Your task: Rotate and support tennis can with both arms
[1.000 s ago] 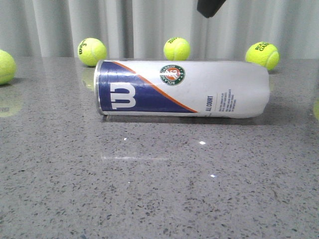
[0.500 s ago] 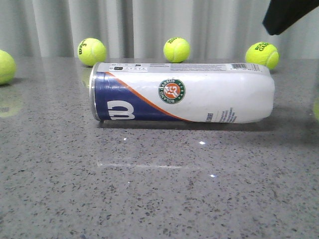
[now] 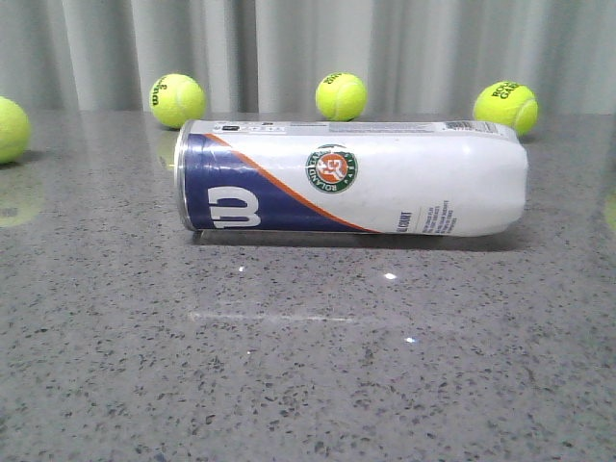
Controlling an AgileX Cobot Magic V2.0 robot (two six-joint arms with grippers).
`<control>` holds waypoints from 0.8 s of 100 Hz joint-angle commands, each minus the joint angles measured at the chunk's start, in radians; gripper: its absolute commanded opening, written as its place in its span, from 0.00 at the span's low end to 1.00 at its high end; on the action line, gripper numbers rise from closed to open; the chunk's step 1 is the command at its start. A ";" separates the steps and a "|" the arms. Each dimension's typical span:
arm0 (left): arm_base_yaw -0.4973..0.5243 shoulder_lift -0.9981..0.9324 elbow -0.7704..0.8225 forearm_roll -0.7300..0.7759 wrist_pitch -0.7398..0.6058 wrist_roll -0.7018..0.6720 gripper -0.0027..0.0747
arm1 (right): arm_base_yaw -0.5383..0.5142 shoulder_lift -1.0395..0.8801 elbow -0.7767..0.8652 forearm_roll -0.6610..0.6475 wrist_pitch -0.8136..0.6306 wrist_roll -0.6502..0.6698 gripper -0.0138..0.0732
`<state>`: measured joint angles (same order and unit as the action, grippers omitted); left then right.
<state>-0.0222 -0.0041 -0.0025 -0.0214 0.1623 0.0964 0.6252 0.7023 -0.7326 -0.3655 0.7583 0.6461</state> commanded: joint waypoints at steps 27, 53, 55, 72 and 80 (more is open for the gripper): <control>0.003 -0.040 0.046 -0.002 -0.103 -0.008 0.01 | -0.006 -0.285 0.138 -0.044 -0.073 0.004 0.09; 0.003 -0.024 -0.058 -0.004 -0.120 -0.008 0.01 | -0.006 -0.360 0.155 -0.044 -0.064 0.003 0.08; 0.003 -0.017 -0.078 -0.004 -0.100 -0.008 0.01 | -0.006 -0.360 0.155 -0.044 -0.064 0.003 0.08; 0.003 0.118 -0.261 -0.024 0.185 -0.008 0.01 | -0.006 -0.360 0.155 -0.044 -0.064 0.003 0.08; 0.003 0.203 -0.343 -0.058 0.312 -0.008 0.01 | -0.006 -0.360 0.155 -0.044 -0.064 0.003 0.08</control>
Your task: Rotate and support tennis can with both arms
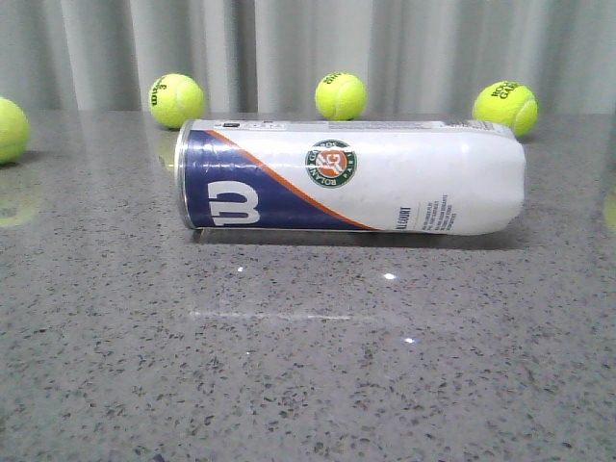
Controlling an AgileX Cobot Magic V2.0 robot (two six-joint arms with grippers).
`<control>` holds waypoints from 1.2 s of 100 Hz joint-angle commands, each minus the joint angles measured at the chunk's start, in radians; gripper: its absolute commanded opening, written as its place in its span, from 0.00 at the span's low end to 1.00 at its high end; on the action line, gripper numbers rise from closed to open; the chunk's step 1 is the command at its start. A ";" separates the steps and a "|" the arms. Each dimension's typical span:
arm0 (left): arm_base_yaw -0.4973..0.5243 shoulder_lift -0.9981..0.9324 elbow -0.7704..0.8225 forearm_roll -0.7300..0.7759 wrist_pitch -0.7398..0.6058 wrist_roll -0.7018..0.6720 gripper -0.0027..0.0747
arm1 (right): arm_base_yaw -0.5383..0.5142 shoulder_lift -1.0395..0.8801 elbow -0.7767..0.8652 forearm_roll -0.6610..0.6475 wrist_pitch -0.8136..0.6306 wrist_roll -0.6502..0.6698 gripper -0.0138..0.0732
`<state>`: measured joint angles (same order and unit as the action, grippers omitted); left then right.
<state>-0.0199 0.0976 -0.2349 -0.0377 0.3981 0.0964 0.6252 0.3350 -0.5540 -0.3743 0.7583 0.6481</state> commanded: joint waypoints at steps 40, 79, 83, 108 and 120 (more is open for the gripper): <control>0.001 0.492 -0.322 -0.231 0.231 0.026 0.45 | -0.006 0.008 -0.023 -0.035 -0.064 0.001 0.08; 0.001 0.782 -0.473 -0.531 0.252 0.124 0.73 | -0.006 0.008 -0.023 -0.035 -0.064 0.001 0.08; 0.001 0.816 -0.490 -0.610 0.270 0.189 0.72 | -0.006 0.008 -0.023 -0.035 -0.064 0.001 0.08; 0.001 1.018 -0.607 -1.025 0.447 0.476 0.72 | -0.006 0.008 -0.023 -0.035 -0.064 0.001 0.08; 0.001 1.119 -0.649 -1.132 0.533 0.549 0.72 | -0.006 0.008 -0.023 -0.035 -0.064 0.001 0.08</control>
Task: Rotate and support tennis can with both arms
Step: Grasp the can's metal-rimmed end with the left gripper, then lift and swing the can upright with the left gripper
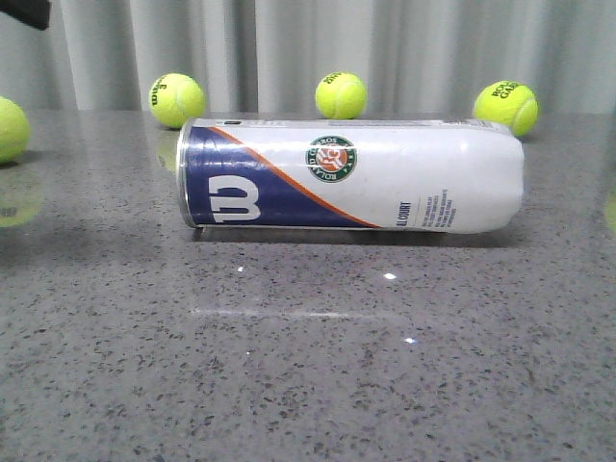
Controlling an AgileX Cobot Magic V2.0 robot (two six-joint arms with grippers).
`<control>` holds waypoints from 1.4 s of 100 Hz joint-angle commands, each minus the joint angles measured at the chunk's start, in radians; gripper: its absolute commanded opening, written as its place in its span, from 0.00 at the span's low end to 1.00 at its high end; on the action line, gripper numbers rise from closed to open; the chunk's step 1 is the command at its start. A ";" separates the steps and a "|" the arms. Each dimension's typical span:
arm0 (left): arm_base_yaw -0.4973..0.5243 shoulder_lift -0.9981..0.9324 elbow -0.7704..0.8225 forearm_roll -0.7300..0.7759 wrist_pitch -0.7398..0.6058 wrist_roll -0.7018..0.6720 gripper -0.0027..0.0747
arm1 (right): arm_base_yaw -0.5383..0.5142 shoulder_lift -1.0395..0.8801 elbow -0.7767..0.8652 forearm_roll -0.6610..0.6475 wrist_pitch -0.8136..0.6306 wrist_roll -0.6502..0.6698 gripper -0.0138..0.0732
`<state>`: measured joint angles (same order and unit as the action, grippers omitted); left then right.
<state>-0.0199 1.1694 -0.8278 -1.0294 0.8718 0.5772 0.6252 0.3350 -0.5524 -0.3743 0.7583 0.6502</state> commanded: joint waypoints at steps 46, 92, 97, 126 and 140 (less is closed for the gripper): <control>-0.188 0.328 -0.125 -0.353 0.133 0.174 0.72 | -0.006 0.008 -0.025 -0.035 -0.064 -0.001 0.08; -0.307 0.489 -0.235 -0.467 0.245 0.258 0.26 | -0.006 0.008 -0.025 -0.035 -0.064 -0.001 0.08; -0.307 0.491 -0.235 -0.484 0.259 0.258 0.15 | -0.006 0.008 -0.025 -0.035 -0.064 -0.001 0.08; -0.307 0.477 -0.305 -0.551 0.371 0.299 0.01 | -0.006 0.008 -0.025 -0.035 -0.064 -0.001 0.08; -0.307 0.416 -0.400 -0.504 0.363 0.294 0.01 | -0.006 0.008 -0.025 -0.035 -0.065 -0.001 0.08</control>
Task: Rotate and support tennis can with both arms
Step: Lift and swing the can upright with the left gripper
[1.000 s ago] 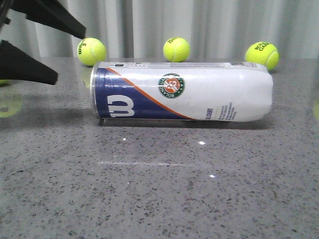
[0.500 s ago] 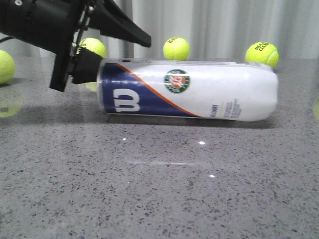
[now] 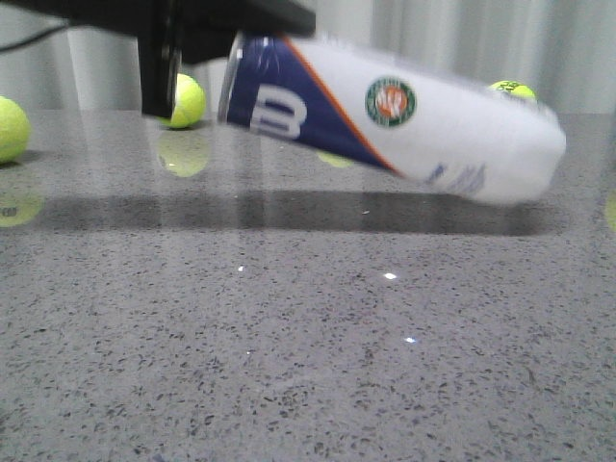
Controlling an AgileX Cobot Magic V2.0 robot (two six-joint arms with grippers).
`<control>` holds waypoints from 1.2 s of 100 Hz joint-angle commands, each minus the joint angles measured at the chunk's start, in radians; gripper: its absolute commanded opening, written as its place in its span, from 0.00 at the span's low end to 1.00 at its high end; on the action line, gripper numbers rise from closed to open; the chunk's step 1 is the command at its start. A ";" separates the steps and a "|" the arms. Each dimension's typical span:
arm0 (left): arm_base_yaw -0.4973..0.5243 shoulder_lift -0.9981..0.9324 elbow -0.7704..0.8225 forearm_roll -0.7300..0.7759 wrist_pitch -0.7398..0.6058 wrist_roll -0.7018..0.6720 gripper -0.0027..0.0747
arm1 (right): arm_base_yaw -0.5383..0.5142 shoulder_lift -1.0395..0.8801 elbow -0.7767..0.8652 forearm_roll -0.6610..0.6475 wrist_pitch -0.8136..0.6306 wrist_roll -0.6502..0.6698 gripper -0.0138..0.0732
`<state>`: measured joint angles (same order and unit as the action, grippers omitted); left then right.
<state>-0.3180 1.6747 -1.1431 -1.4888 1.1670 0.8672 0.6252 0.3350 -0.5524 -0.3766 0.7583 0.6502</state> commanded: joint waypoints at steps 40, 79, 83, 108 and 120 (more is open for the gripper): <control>-0.009 -0.252 -0.422 0.626 -0.038 -0.336 0.01 | -0.006 0.008 -0.025 -0.033 -0.067 -0.001 0.08; -0.158 -0.273 -0.476 1.207 0.001 -0.571 0.01 | -0.006 0.008 -0.025 -0.033 -0.067 -0.001 0.08; -0.184 -0.271 -0.476 1.232 0.007 -0.573 0.01 | -0.006 0.008 -0.025 -0.033 -0.067 -0.001 0.08; -0.231 -0.263 -0.476 1.244 0.014 -0.573 0.01 | -0.006 0.008 -0.025 -0.033 -0.067 -0.001 0.08; -0.231 -0.263 -0.476 1.244 0.014 -0.571 0.04 | -0.006 0.008 -0.025 -0.033 -0.067 -0.001 0.08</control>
<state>-0.5403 1.4395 -1.5862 -0.2264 1.2278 0.3049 0.6252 0.3350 -0.5524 -0.3766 0.7583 0.6502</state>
